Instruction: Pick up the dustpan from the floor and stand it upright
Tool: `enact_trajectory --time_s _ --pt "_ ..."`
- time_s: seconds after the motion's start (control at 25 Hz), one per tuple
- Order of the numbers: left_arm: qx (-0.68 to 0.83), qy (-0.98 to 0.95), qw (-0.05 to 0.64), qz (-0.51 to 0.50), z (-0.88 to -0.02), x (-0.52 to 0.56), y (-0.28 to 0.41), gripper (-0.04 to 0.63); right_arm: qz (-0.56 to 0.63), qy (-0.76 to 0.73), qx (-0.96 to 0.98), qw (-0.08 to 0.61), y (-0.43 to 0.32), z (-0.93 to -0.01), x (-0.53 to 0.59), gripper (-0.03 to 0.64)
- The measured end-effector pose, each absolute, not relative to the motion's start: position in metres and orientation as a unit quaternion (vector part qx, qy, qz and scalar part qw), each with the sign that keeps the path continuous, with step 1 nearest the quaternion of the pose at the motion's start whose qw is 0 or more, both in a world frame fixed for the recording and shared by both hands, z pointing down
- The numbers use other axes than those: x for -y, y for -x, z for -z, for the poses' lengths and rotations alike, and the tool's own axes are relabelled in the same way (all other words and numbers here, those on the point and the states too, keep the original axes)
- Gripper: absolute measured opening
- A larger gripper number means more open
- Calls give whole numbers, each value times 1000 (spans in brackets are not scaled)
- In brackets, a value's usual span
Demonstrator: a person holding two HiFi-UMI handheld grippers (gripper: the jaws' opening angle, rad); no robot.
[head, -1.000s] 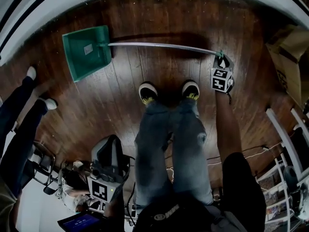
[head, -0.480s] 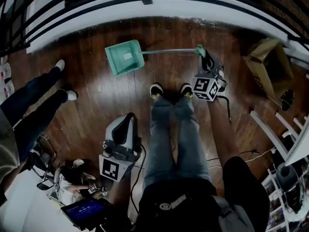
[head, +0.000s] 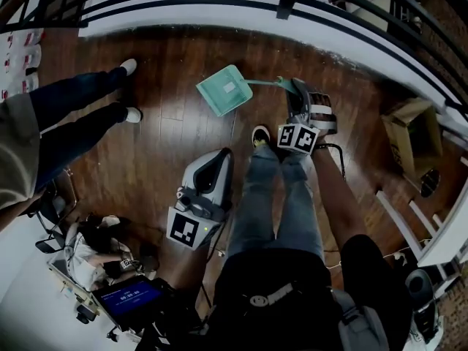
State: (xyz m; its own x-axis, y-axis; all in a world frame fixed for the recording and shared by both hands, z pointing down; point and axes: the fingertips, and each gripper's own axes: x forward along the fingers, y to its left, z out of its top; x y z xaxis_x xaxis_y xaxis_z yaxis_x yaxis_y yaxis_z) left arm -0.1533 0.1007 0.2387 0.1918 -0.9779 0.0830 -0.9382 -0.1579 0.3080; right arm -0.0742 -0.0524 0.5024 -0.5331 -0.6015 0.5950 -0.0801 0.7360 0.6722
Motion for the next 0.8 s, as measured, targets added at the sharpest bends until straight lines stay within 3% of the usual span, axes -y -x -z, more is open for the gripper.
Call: enact_trajectory --time_s 0.36,0.8 --pt "654 -741 124 83 -217 -119 205 17 405 -63 815 409 180 -485 -18 97" --pt "684 -713 120 94 -223 -150 227 17 516 43 775 361 241 -487 -73 94"
